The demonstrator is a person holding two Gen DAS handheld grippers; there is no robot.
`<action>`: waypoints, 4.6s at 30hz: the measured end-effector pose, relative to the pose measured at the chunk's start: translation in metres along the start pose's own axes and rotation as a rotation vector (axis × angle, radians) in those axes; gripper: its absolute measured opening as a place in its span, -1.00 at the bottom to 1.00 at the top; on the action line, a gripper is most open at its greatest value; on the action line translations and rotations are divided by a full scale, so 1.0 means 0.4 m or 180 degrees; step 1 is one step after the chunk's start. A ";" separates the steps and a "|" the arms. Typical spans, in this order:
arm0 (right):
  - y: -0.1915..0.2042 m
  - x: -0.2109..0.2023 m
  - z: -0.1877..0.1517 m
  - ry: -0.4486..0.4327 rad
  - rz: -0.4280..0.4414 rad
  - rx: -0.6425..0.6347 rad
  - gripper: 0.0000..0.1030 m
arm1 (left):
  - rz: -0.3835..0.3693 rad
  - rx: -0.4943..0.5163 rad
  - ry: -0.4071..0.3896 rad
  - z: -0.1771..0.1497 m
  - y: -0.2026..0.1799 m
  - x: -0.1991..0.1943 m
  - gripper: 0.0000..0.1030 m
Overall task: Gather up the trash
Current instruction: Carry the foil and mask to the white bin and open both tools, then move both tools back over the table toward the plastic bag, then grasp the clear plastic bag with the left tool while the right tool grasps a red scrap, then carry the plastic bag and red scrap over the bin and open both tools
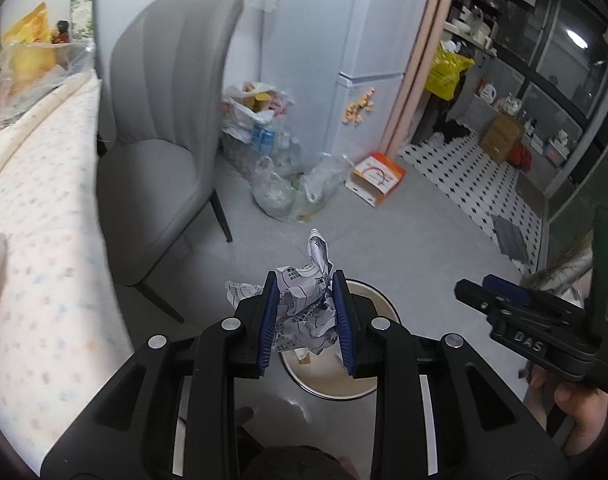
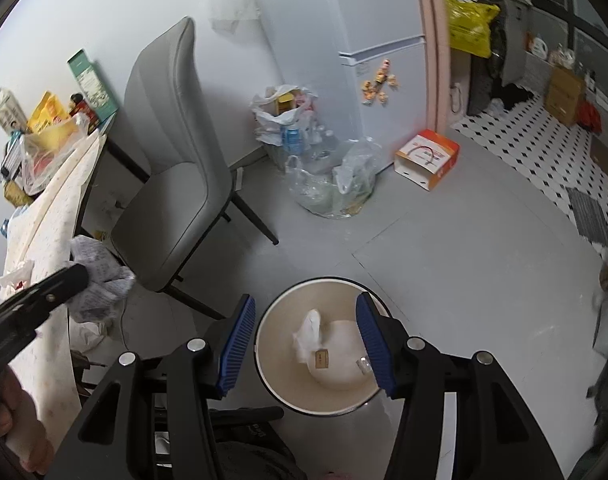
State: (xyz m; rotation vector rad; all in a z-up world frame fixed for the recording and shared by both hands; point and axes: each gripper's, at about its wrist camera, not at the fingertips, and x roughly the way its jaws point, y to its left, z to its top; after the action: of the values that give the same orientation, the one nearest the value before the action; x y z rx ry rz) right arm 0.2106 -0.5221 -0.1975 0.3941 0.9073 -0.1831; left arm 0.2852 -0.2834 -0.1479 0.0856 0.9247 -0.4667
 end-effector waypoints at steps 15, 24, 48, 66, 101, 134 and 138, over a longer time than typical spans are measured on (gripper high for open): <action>-0.121 -0.140 -0.031 -0.0227 -0.0126 0.0279 0.07 | -0.0282 0.0239 0.0004 0.009 -0.133 0.036 0.61; -0.022 -0.170 -0.034 -0.0403 -0.0062 0.0085 0.67 | -0.0070 0.0020 -0.0308 0.026 -0.030 -0.089 0.89; 0.402 -0.289 -0.048 -0.0749 0.0336 -0.0710 0.85 | 0.0525 -0.0664 -0.0825 -0.078 0.380 -0.423 0.89; 0.727 -0.258 -0.104 -0.0552 0.0836 -0.1299 0.85 | 0.0879 -0.1272 -0.0880 -0.222 0.698 -0.548 0.44; 1.057 -0.002 -0.061 0.0203 0.1277 -0.1522 -0.36 | 0.0667 -0.2251 -0.0859 -0.166 0.939 -0.416 -0.57; 0.696 -0.251 0.029 -0.0445 0.1102 -0.0991 -0.97 | 0.0329 -0.1289 -0.1191 -0.008 0.533 -0.478 -0.58; 0.600 -0.255 0.048 -0.0486 0.0961 -0.0820 -0.97 | 0.0207 -0.1152 -0.1123 0.025 0.454 -0.431 -0.58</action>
State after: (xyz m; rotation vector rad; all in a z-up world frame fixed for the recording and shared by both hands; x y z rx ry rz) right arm 0.2390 -0.3118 -0.0448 0.2688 0.7001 0.1778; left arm 0.2814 -0.0627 -0.0294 -0.2875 0.6442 -0.2375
